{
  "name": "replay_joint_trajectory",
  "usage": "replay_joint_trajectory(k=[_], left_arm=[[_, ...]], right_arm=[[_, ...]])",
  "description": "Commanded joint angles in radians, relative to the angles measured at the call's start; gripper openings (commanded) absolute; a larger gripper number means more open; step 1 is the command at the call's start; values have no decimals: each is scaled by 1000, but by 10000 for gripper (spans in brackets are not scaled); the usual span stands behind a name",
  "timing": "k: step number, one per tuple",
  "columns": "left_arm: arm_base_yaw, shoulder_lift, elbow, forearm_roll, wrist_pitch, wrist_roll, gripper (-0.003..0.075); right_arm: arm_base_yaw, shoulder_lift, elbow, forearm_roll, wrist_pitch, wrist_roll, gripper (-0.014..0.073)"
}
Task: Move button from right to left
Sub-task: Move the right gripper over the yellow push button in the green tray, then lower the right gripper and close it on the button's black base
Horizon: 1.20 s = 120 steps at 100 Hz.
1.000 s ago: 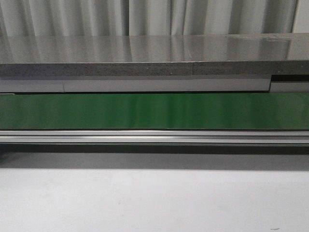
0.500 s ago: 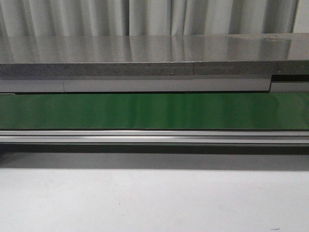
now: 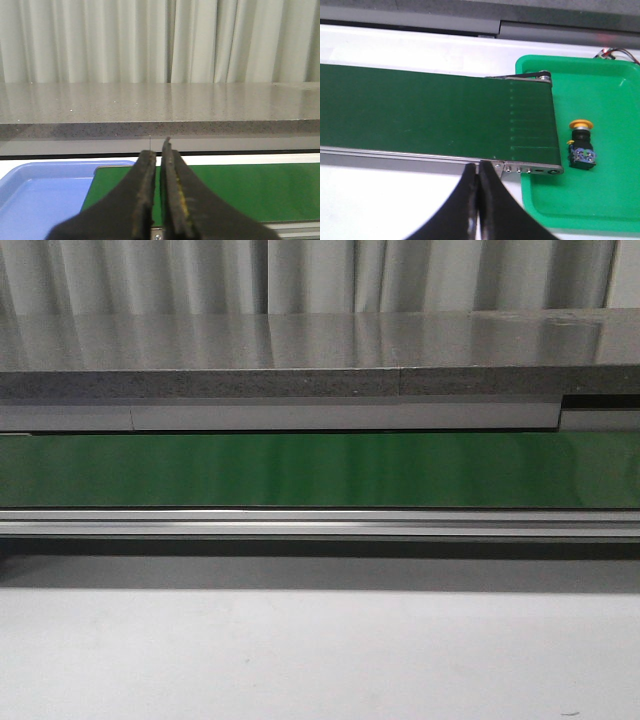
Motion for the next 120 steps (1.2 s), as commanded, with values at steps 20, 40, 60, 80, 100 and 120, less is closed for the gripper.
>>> replay_joint_trajectory(k=[20,40,60,80,100,120], left_arm=[[-5,-37,41,-7,-81,-11,5],[-5,-37,41,-7,-81,-11,5],[-5,-37,41,-7,-81,-11,5],[-5,-37,41,-7,-81,-11,5],[-5,-37,41,-7,-81,-11,5],[-5,-37,41,-7,-81,-11,5]], right_arm=[[3,151,-52,26,-47,7,-68],[3,185,-51,26,-35,7,-66],[3,186,-50,26,11,7,134],[3,186,-50,49,16,7,610],[2,193,-51,87,-24,17,632],[-69,277,-129,74,-28,19,633]])
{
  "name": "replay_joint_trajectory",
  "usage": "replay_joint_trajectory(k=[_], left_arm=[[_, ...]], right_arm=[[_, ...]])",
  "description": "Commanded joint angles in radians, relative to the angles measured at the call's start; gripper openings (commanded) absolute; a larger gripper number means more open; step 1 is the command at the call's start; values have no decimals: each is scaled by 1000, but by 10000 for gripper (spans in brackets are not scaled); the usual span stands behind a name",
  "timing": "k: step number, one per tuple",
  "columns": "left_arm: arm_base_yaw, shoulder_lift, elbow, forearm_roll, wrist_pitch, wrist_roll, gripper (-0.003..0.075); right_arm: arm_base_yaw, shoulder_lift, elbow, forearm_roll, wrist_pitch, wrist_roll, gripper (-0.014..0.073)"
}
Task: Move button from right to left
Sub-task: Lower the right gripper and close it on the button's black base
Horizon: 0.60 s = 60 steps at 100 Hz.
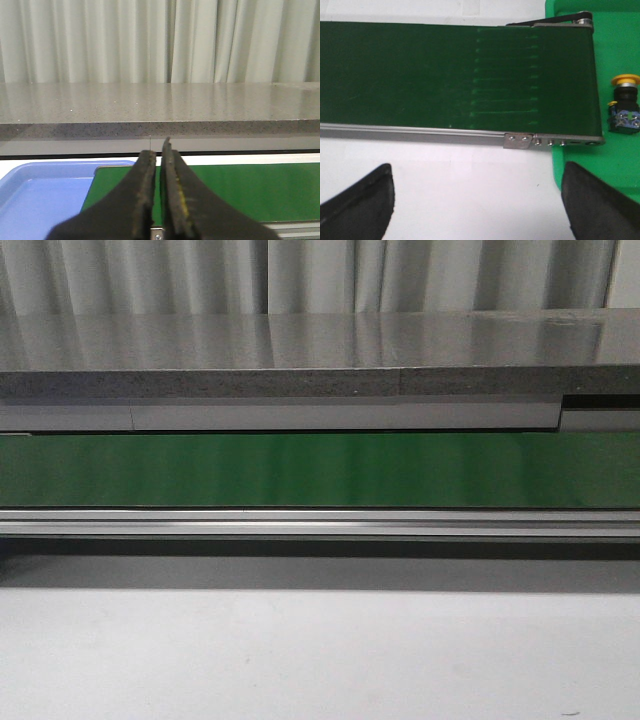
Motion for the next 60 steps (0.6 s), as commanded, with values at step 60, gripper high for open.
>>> replay_joint_trajectory(k=[60], left_arm=[[-5,-37,41,-7,-81,-11,5]], right_arm=[[-373,491,-397,14,-39,-268,633]])
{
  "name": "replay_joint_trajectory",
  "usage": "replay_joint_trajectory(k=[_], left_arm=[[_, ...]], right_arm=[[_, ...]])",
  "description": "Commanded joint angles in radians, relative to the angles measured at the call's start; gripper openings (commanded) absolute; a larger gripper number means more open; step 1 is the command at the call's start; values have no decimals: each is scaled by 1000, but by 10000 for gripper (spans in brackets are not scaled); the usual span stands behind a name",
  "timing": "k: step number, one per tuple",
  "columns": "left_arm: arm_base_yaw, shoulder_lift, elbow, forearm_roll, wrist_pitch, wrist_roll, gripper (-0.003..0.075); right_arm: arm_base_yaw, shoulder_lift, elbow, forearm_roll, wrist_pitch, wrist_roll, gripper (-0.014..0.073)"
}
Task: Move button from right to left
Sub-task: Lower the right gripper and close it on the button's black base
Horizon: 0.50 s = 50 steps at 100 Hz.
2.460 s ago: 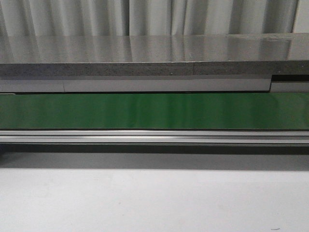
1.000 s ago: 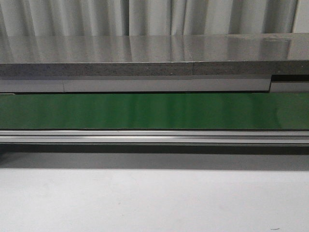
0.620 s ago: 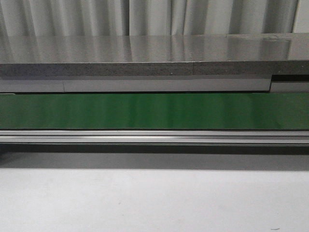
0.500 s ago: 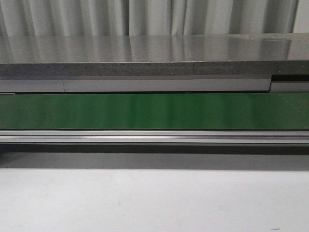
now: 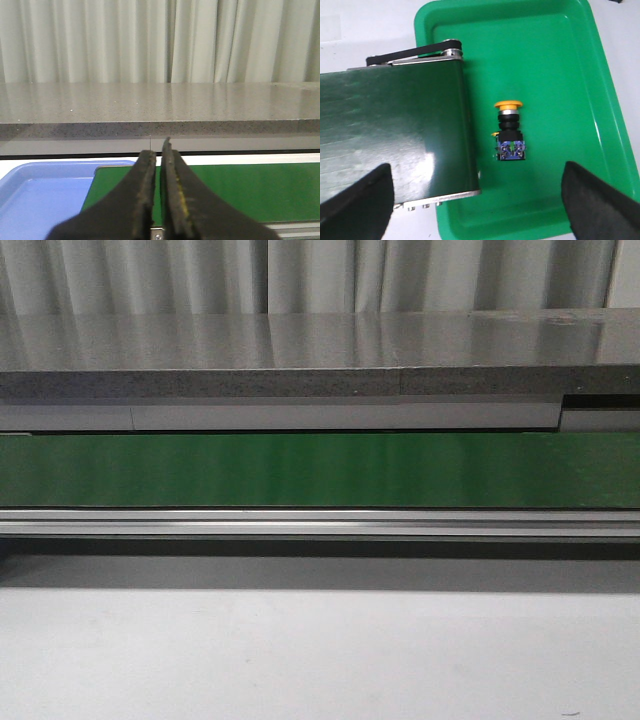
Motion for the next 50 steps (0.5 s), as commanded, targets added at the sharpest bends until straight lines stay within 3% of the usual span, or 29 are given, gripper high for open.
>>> replay_joint_trajectory(k=[1,30,50], left_arm=[[-5,-37,41,-7,-81,-11,5],[-5,-37,41,-7,-81,-11,5],[-5,-37,41,-7,-81,-11,5]], right_arm=[[-34,45,-78,44,-36,-81,633],[-132,241,-189,187,-16,-235,633],[-180,332,-191,198,-40,-284,633]])
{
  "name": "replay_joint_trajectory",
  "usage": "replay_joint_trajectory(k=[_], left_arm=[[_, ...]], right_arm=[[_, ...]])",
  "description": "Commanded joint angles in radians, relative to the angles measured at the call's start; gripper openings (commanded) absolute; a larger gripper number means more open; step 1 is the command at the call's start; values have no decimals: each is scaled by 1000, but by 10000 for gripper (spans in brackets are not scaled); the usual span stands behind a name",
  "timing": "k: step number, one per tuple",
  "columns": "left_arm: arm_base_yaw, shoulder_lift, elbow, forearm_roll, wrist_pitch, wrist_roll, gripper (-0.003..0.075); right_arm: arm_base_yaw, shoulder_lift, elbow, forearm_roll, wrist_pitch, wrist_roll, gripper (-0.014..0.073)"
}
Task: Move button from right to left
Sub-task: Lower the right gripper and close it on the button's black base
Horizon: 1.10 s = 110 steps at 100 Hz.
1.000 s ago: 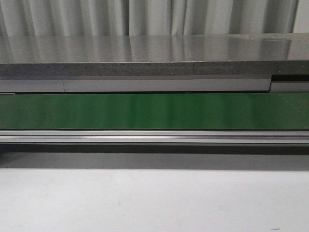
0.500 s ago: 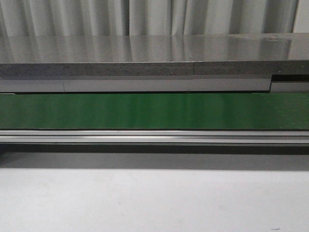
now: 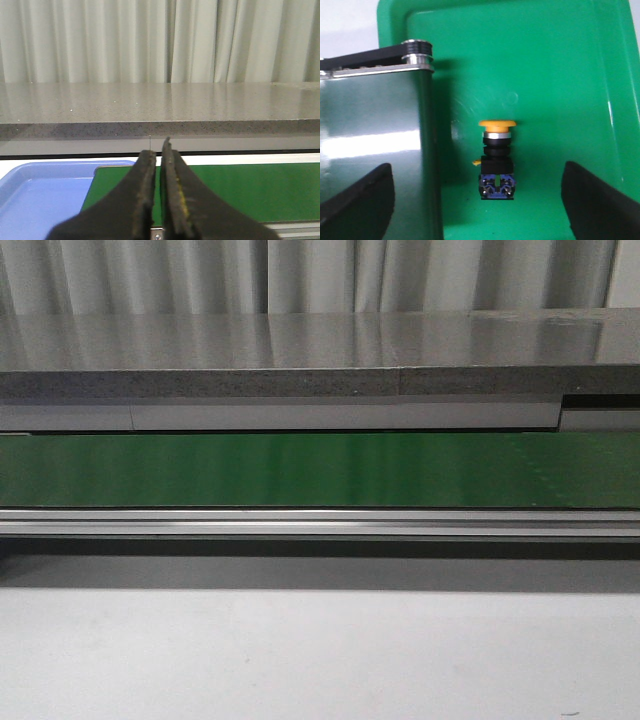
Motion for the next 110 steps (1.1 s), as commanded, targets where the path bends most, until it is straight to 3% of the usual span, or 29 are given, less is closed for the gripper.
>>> replay_joint_trajectory(k=[1,110], left_arm=[[-5,-37,41,-7,-81,-11,5],[-5,-37,41,-7,-81,-11,5]], right_arm=[[-25,4,-35,19,-50,-34,633],[-43,291,-35,-39,-105,-63,633]])
